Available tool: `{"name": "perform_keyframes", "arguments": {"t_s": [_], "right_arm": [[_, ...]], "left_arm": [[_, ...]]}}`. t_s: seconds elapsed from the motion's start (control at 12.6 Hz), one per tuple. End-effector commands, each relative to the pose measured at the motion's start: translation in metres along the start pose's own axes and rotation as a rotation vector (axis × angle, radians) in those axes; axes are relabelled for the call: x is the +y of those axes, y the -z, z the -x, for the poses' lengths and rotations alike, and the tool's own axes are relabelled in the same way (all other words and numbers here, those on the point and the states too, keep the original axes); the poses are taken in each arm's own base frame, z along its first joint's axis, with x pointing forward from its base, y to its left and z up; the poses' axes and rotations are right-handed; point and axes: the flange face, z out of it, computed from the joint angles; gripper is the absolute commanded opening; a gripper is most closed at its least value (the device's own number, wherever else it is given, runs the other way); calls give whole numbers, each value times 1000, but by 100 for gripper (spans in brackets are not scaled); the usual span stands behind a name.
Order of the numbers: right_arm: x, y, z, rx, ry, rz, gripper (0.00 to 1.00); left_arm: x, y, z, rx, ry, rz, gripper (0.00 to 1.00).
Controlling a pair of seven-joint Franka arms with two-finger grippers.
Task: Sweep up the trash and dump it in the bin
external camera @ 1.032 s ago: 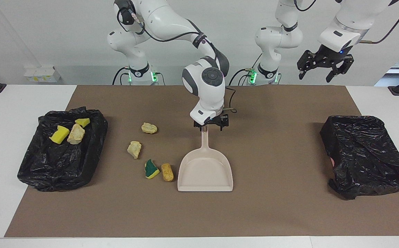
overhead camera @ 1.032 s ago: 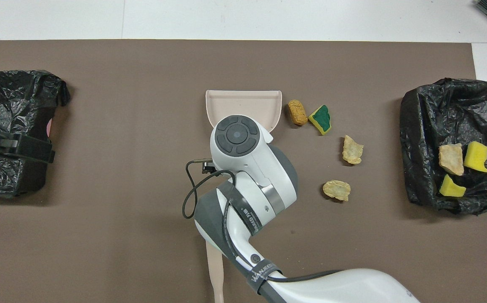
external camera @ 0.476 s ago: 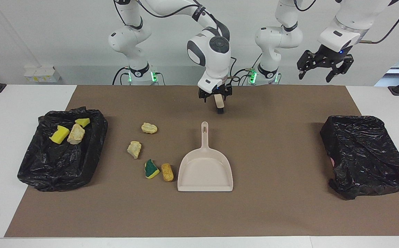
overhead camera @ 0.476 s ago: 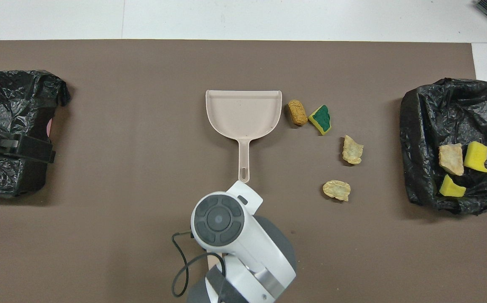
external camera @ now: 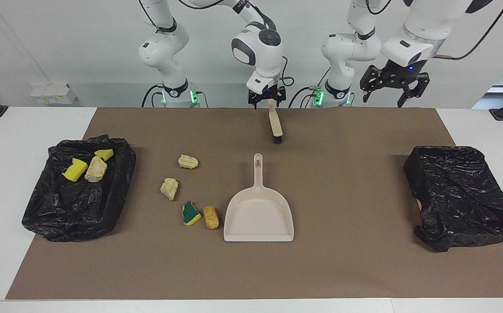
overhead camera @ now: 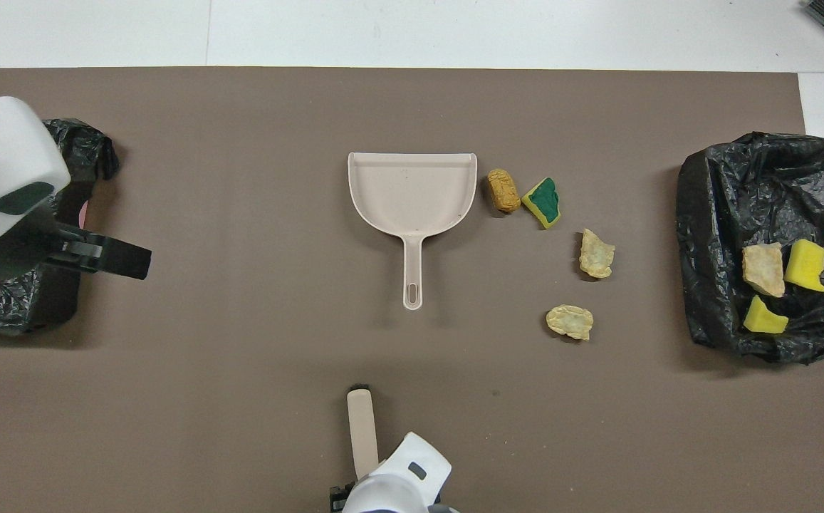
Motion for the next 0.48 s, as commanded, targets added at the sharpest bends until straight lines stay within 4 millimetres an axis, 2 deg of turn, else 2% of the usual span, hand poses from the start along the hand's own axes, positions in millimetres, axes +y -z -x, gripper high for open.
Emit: {"name": "perform_keyframes", "arguments": {"t_s": [0.0, 0.24, 0.32, 0.4], "right_arm": [[-13, -18, 28, -13, -6, 0, 100], [-16, -29, 37, -23, 20, 21, 97], [-16, -29, 37, -23, 21, 21, 91], [-16, -30, 37, -22, 26, 20, 85]], "left_arm": [[53, -29, 1, 18, -38, -4, 100], [107, -67, -14, 62, -60, 6, 100], [128, -78, -17, 59, -72, 9, 100], [139, -87, -21, 60, -69, 11, 100]]}}
